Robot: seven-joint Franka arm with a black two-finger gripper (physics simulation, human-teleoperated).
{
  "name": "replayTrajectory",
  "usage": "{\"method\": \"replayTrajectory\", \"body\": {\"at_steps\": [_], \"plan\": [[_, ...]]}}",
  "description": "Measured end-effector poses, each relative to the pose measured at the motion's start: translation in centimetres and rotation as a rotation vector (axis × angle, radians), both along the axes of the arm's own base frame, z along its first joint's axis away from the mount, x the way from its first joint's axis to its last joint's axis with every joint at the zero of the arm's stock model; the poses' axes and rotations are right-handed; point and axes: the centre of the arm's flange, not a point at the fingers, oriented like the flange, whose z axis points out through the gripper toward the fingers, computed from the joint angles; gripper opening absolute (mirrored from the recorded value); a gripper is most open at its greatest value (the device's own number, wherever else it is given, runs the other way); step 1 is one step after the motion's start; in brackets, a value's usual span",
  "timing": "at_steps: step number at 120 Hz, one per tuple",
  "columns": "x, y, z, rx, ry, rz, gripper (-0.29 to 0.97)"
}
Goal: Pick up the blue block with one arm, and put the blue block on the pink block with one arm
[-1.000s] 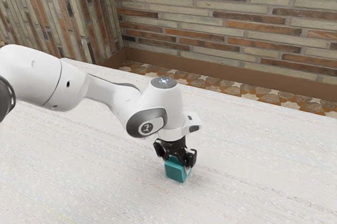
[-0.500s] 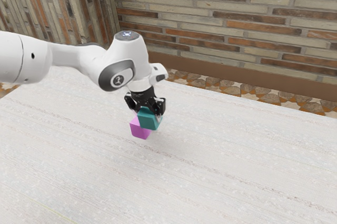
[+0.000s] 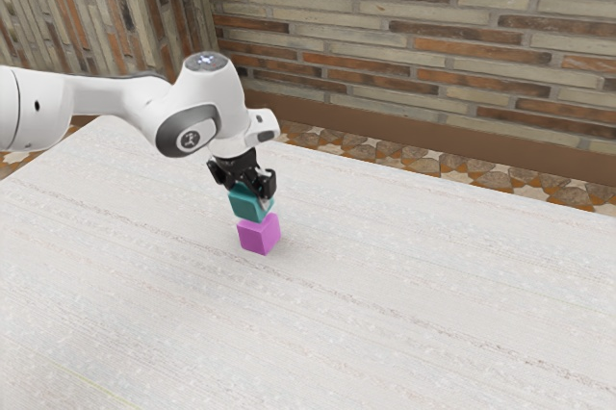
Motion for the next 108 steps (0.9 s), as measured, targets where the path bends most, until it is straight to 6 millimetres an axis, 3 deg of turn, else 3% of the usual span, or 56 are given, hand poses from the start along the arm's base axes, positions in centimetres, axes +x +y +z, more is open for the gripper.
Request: {"method": "replayTrajectory", "body": {"at_steps": [30,57,64,74,95,108], "plan": [[0.6,0.5,-0.2,0.004,-0.004,-0.020,0.40],[0.7,0.0,-0.1,-0.004,-0.004,-0.043,0.57],[0.4,0.0,2.6,0.024,-0.021,-0.028,0.60],[-0.8,-0.7,8.1,0.041,-0.031,0.022,0.62],[-6.8,-1.9,20.0,-0.033,0.026,0.215,0.65],[-9.7,-2.4,23.9,-0.097,0.059,0.231,0.66]]}}
